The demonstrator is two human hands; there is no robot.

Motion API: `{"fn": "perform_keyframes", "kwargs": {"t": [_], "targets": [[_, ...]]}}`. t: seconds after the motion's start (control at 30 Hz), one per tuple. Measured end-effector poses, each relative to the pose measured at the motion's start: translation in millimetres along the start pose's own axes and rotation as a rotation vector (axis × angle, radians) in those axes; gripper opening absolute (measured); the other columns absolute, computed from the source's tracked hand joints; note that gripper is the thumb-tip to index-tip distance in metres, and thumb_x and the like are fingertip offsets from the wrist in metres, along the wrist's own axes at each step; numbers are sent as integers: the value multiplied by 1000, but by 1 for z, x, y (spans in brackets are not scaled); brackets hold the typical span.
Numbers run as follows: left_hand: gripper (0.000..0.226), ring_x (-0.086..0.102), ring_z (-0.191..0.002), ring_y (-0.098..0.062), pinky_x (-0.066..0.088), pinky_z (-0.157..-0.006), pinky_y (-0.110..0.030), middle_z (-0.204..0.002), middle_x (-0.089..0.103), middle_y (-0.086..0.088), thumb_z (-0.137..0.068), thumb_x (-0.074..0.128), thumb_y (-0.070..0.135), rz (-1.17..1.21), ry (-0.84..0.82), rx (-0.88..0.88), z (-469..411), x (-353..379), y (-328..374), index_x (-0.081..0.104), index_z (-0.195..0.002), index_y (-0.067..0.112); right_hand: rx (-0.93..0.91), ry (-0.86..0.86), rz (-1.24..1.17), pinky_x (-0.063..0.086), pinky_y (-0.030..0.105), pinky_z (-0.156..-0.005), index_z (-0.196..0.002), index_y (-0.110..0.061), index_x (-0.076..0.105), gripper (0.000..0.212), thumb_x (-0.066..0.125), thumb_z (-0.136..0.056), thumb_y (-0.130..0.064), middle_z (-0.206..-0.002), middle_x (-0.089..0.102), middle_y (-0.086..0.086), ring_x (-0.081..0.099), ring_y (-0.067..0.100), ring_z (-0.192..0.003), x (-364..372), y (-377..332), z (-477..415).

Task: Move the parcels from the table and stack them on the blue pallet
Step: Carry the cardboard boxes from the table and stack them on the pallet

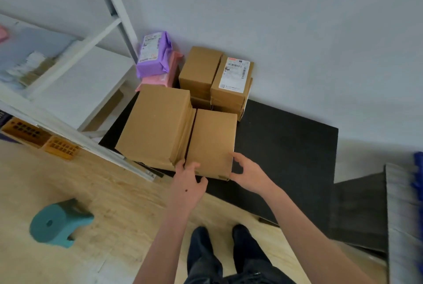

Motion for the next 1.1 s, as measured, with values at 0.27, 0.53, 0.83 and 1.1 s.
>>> {"fn": "perform_keyframes", "kwargs": {"t": [0.27,0.53,0.83,1.1], "targets": [[56,57,-104,-20,48,-94,-34,-139,30,-9,-86,63,25,57,-73,-20,-7,7,-3,36,-135,20,78,87,-107,38,33,-104,-150,-31,18,81,67,-86,-29,-151,36,-5,41,17,-134,12,14,1],[82,44,-125,-27,39,-102,-38,-144,31,-14,-85,64,33,106,-177,-84,-14,33,-3,15,-147,11,143,158,-171,39,22,-91,-151,-25,17,83,67,-85,-28,-147,41,-3,45,17,-130,2,39,9],[74,45,-123,-26,39,-101,-37,-137,42,-10,-84,61,47,283,-241,-185,-32,45,0,29,-141,12,271,110,-449,42,32,-96,-145,-19,31,72,69,-85,-32,-132,50,-1,49,13,-112,12,48,-4],[65,44,-125,-27,38,-101,-38,-138,45,-8,-90,52,50,325,-237,-220,-31,46,2,32,-139,12,248,152,-534,37,37,-104,-146,-25,35,66,60,-89,-46,-143,45,-2,45,18,-126,1,45,0]]}}
Point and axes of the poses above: each hand's wrist, its own z-axis away from the middle knuckle, its own x-axis out of the palm, y = z × x, the point moved 7 cm from there along -z, towards the middle knuckle
